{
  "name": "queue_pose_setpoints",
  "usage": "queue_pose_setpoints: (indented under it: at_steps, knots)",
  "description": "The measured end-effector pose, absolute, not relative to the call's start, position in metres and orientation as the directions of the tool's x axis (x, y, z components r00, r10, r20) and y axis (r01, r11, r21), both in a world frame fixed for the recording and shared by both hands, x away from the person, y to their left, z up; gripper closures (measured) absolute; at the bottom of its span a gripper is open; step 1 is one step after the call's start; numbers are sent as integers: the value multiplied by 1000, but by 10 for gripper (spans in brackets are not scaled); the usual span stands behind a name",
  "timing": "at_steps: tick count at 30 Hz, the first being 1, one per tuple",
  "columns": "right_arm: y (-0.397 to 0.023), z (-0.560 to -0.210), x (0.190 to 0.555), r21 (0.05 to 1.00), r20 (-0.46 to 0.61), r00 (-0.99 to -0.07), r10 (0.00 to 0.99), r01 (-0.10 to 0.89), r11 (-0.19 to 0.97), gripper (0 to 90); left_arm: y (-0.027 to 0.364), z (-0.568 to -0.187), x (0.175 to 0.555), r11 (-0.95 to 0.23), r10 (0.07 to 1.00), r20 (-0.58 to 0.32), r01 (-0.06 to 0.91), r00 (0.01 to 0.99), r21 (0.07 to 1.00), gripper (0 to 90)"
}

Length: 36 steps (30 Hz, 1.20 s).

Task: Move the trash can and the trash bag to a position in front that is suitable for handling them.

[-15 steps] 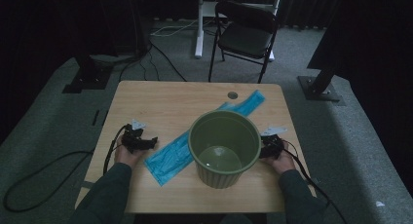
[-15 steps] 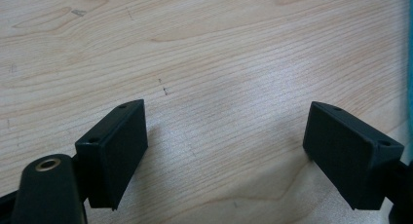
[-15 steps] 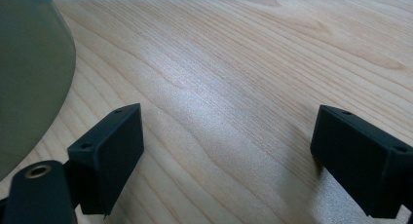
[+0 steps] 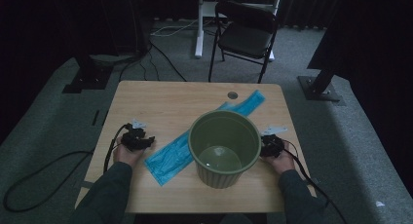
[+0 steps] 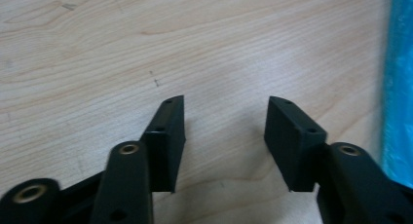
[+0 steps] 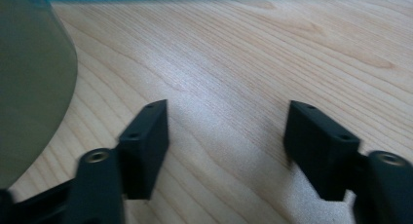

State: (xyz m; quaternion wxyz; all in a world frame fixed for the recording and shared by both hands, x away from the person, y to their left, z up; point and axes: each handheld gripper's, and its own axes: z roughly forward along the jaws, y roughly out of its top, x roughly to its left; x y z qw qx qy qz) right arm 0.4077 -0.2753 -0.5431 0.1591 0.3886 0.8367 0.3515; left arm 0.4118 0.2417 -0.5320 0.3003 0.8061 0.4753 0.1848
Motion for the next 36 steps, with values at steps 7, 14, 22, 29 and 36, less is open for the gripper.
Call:
queue_pose_setpoints:
  at_steps: [7,14,22,29,36]
  knots:
    - [-272,-538,407,684,0,-617,787,575,450,533,230,-523,407,-394,834,-3,599,552,697,561]
    - [-268,-535,405,662,-12,-630,776,576,478,594,203,-517,403,-426,760,-47,551,649,718,551]
    - [-268,-534,405,657,0,-632,775,584,477,599,181,-521,406,-444,734,-67,553,676,705,555]
    - [-270,-533,403,653,-13,-637,771,578,489,604,161,-528,412,-485,730,-46,564,682,668,570]
    - [-271,-531,401,656,-11,-646,764,572,493,598,162,-530,411,-514,718,-36,565,695,645,826]
